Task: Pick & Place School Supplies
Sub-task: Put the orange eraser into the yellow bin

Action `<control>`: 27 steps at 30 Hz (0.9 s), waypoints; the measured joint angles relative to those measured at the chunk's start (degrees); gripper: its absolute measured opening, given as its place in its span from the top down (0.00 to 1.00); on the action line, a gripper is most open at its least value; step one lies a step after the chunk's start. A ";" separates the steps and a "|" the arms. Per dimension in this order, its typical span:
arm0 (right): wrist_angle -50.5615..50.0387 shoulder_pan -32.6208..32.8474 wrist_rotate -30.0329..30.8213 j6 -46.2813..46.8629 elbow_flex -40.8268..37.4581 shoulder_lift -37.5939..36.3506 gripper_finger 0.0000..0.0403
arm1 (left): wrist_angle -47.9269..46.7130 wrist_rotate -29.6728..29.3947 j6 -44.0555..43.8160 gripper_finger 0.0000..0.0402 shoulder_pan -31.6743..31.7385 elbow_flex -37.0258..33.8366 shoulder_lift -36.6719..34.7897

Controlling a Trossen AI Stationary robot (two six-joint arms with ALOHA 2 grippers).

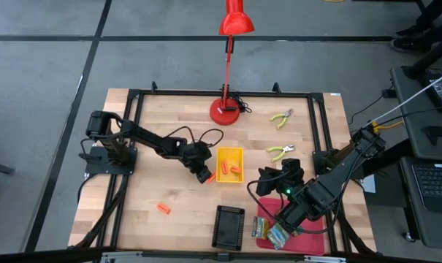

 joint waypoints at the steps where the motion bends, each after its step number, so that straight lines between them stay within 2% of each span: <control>1: -0.10 0.00 0.00 -0.01 0.00 0.00 0.64 | 0.12 -0.36 -0.21 1.00 -0.21 0.00 0.28; 10: -0.16 0.00 -0.35 0.06 0.00 0.00 0.64 | -0.54 -3.08 0.21 1.00 -2.29 4.00 5.24; 18: -0.03 0.22 -1.31 0.25 0.00 0.00 0.64 | -9.88 -4.35 6.27 1.00 -1.26 6.54 5.16; 27: -0.19 0.22 -1.31 0.27 -0.02 0.00 0.64 | -11.63 -7.24 7.83 1.00 -1.55 6.54 5.09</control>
